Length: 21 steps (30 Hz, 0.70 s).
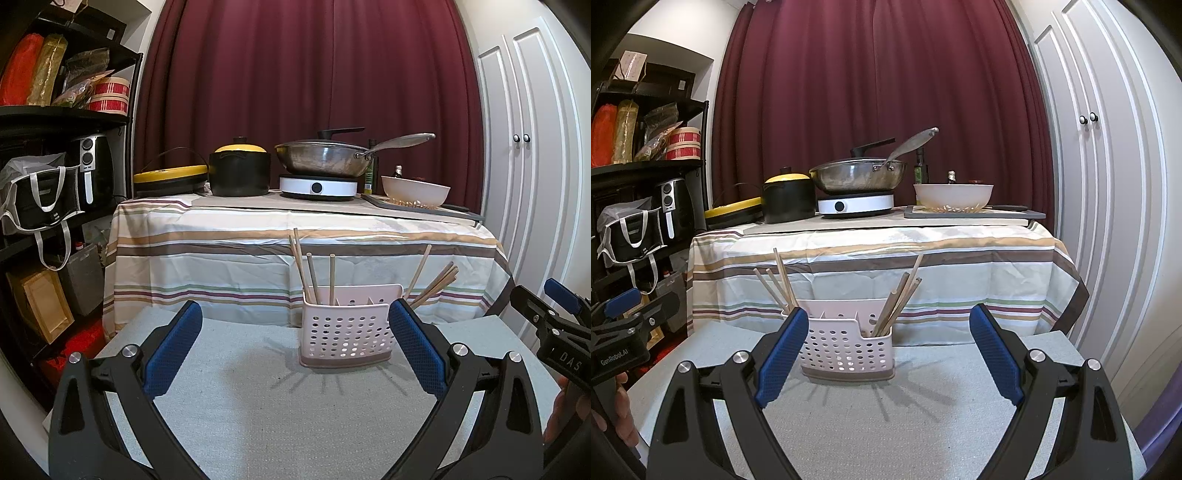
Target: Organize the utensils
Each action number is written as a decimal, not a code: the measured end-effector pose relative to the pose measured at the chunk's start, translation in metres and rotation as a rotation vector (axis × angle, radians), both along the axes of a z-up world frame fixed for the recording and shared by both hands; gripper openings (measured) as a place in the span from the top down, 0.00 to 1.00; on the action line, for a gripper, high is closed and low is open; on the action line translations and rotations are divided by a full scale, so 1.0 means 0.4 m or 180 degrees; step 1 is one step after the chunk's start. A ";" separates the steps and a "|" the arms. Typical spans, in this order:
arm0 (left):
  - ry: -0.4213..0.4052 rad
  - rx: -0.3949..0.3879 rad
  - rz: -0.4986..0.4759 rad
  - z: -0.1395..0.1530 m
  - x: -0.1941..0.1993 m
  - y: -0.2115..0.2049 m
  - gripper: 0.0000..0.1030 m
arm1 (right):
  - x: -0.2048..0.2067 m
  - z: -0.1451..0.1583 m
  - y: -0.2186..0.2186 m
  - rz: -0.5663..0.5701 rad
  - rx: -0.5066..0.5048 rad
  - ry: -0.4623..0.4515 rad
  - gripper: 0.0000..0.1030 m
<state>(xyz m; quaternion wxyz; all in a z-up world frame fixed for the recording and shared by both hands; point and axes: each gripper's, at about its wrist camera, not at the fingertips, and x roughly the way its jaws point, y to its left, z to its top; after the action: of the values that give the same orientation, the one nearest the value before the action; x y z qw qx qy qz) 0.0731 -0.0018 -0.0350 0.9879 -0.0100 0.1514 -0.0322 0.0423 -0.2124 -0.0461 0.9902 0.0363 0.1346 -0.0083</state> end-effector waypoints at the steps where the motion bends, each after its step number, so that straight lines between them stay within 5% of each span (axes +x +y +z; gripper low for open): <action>1: 0.0000 0.0000 0.0000 0.000 0.000 0.000 0.04 | 0.000 0.000 0.000 -0.0006 0.0001 -0.0005 0.16; 21: 0.0003 -0.0021 0.0012 -0.006 0.002 0.010 0.04 | -0.001 0.001 0.000 -0.0012 -0.0005 -0.0006 0.16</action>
<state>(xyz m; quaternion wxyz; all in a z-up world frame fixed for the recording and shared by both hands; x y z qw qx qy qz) 0.0739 0.0021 -0.0375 0.9878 -0.0136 0.1518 -0.0309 0.0418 -0.2125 -0.0458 0.9903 0.0358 0.1336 -0.0102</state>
